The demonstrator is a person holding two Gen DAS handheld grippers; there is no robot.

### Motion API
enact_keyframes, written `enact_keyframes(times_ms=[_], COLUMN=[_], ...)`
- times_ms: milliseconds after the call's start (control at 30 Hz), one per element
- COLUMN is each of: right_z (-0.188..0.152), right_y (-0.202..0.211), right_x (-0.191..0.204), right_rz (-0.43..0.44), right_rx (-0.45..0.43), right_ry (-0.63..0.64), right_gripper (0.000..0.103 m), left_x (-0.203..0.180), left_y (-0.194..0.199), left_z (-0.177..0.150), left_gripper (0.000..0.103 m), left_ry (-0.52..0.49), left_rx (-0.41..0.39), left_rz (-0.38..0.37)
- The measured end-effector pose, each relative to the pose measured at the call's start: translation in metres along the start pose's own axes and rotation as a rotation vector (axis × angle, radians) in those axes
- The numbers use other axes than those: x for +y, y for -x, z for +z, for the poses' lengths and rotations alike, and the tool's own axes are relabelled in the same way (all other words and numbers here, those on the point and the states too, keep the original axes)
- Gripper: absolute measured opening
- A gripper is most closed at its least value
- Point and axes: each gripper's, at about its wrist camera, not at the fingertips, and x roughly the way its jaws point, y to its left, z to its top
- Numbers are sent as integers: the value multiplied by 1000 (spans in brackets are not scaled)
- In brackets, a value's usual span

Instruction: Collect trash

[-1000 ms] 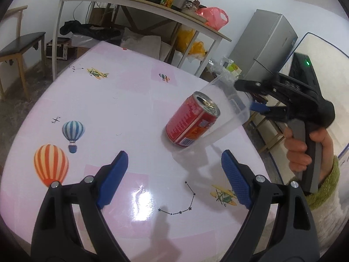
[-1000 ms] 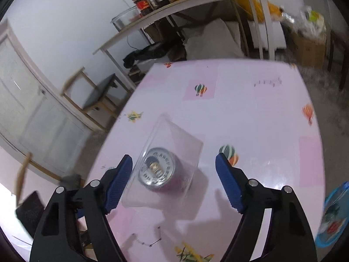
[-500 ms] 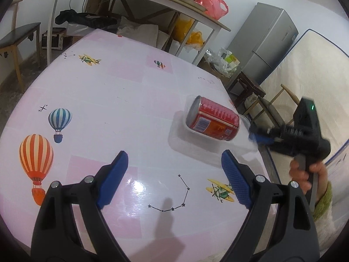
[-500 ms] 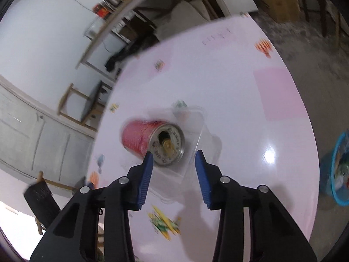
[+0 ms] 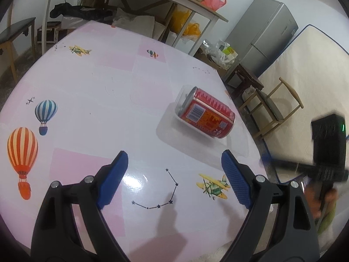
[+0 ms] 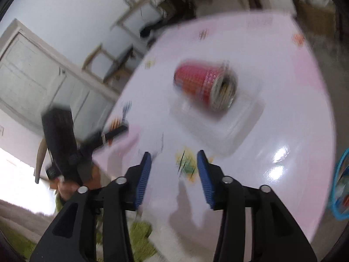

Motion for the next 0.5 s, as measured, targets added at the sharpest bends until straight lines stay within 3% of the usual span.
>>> enact_keyframes(times_ms=[133,267,333,433,500], right_z=[53,90,87,67,47], right_y=[3,-46,-74,-83,-87], right_x=[-38,-81,-90,-76,-59], right_rz=[44,79,166,238,342], right_rx=[-124,-47,47,87,133], right_ry=[-76,-214,-287,-256,-240], right_gripper=[54,54,54,57,60], left_x=[-4,-10,-10,-5,2], left_y=[-4,-10,-12,-15,-19], left_z=[-3,-8,-9,-10,-10], left_gripper=[83,83,83,83,83], left_ry=[23,37,48,74,95], left_rx=[20,52,58,65,78], left_rz=[-66,-138,-167,-199,-216])
